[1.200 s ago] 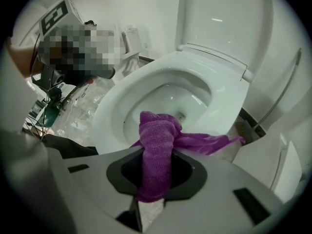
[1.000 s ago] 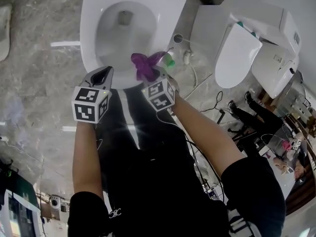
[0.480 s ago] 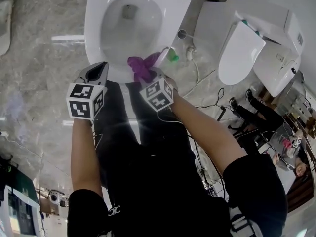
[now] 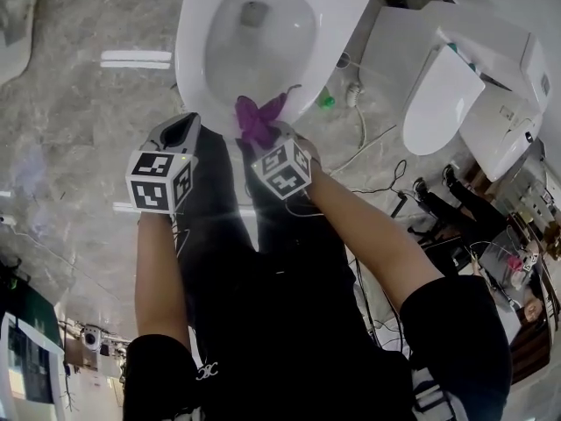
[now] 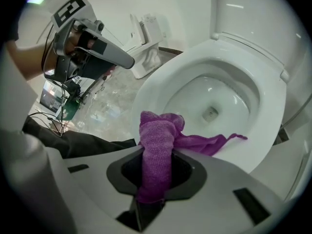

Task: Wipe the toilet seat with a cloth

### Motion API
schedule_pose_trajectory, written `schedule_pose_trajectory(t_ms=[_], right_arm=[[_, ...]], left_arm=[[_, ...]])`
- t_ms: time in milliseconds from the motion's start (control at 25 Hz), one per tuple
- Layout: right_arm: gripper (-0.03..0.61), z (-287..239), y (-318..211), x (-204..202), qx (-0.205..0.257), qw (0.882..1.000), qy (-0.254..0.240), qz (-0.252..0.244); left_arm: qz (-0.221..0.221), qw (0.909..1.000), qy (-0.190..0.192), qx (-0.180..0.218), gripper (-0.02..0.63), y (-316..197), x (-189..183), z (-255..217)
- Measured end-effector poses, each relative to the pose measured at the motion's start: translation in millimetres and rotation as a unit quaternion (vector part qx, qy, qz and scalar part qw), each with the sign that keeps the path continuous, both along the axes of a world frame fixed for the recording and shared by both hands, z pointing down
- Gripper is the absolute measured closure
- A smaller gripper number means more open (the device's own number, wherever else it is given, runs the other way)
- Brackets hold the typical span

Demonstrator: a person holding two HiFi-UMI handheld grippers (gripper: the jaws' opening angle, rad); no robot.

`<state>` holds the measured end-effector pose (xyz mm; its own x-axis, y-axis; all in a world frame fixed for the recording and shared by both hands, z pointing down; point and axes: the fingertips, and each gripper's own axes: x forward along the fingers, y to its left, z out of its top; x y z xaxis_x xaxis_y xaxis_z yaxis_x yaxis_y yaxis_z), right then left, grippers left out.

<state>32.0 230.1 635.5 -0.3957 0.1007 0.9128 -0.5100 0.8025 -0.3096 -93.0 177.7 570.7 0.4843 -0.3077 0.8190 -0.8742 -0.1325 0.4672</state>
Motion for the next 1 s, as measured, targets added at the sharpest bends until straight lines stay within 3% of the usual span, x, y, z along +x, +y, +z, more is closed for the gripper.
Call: schedule_pose_trajectory(t_ms=[360, 1000], right_arm=[[0.497, 3, -6, -41, 0.005, 1.0, -0.004, -0.025], [0.496, 0, -6, -104, 0.097, 0.986, -0.037, -0.13]], left_arm=[[-0.016, 0.9999, -0.002, -0.004, 0.611, 12, -32, 5], [-0.023, 0.9997, 0.001, -0.009, 0.611, 19, -63, 12]])
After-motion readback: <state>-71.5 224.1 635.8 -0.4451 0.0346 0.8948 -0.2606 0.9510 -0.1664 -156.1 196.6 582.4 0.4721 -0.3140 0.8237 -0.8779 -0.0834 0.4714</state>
